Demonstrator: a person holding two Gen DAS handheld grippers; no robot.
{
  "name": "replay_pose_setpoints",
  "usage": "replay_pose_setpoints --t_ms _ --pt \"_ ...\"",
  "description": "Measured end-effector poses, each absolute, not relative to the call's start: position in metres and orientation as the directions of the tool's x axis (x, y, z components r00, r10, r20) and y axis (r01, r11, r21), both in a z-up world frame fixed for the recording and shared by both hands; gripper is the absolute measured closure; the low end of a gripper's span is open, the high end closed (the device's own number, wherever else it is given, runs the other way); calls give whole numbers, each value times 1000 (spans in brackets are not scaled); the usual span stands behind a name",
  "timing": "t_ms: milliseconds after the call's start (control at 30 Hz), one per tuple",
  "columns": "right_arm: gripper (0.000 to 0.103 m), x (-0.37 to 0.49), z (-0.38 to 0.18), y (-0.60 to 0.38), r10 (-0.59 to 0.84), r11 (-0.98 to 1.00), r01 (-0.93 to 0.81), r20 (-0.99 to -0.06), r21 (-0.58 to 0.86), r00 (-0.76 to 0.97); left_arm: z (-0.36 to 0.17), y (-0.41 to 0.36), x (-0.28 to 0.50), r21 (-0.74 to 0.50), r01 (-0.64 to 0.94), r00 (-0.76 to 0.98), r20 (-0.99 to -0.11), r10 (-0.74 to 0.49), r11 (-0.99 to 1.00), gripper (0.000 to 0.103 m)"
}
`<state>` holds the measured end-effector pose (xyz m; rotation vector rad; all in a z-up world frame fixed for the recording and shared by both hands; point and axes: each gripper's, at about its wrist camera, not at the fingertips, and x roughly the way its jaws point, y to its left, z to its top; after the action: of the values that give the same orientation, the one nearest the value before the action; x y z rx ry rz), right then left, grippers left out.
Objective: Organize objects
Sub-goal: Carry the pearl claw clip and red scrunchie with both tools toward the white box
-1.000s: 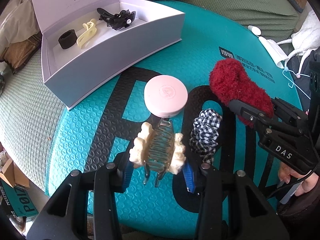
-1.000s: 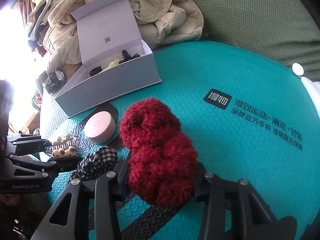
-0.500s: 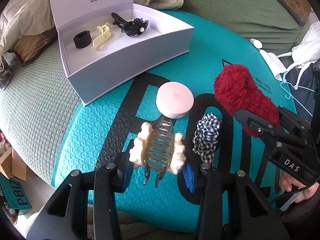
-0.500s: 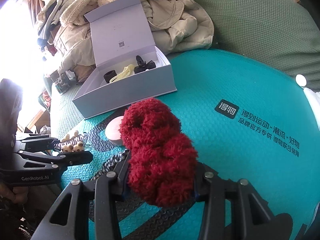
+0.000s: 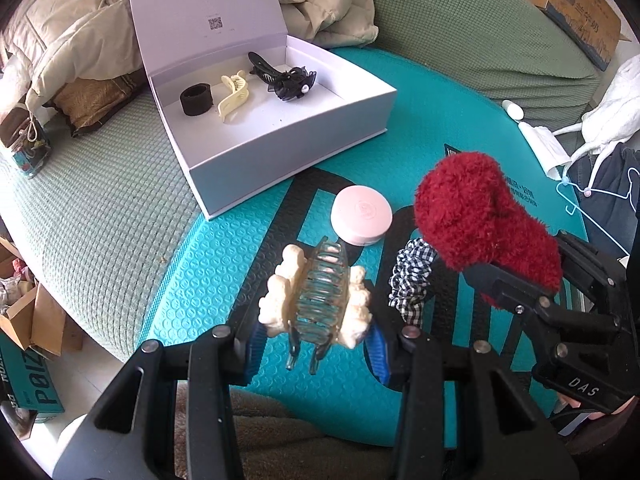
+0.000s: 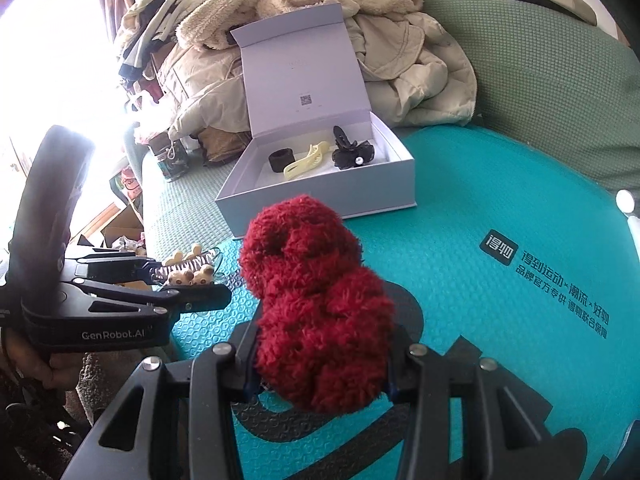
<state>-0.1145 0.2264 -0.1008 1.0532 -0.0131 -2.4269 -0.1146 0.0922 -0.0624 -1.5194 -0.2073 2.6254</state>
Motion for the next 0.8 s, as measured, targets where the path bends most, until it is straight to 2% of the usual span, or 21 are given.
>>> replay_pose_setpoints --t_ms 800 --pt "58 -96 -49 193 -521 -803 575 -651 155 -552 10 59 -64 -131 69 -596 -801 64 -989 63"
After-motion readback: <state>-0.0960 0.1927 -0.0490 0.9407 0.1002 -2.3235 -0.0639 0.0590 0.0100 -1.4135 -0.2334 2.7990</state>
